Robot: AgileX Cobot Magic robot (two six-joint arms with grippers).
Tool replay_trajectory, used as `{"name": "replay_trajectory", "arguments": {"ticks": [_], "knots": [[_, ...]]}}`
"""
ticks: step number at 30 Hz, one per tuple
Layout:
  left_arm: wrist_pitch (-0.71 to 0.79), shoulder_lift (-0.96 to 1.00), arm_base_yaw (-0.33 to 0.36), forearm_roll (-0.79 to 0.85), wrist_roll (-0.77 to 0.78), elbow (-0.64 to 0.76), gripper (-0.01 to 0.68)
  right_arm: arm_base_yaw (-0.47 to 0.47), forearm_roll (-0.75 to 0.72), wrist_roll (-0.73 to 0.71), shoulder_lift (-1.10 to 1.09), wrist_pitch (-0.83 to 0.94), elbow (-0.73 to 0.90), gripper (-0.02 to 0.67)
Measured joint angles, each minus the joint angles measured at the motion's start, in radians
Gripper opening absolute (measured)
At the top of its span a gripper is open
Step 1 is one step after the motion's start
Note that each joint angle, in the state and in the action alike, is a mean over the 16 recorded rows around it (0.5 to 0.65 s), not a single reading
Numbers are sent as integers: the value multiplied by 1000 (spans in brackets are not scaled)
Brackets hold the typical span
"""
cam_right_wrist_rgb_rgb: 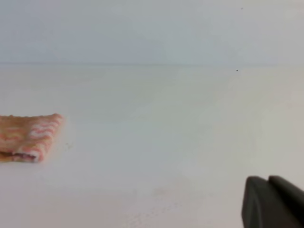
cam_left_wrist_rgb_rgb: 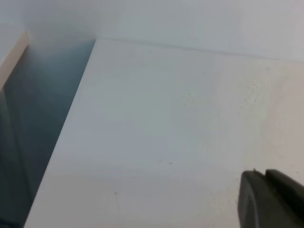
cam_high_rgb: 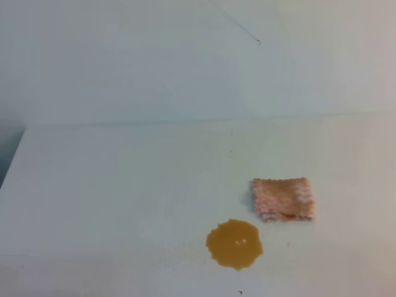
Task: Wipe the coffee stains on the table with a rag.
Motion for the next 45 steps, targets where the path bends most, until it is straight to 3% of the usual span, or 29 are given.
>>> {"name": "replay_trajectory", "arguments": {"ticks": [32,38,45], "knots": [[0,0,0,0,0,0,-1,0,0,0,0,-96,0,-2],[0,0,0,0,0,0,-1,0,-3,-4,0,-241,0,-2],[0,0,0,0,0,0,-1,0,-19,-39,0,-536,0,-2]]}}
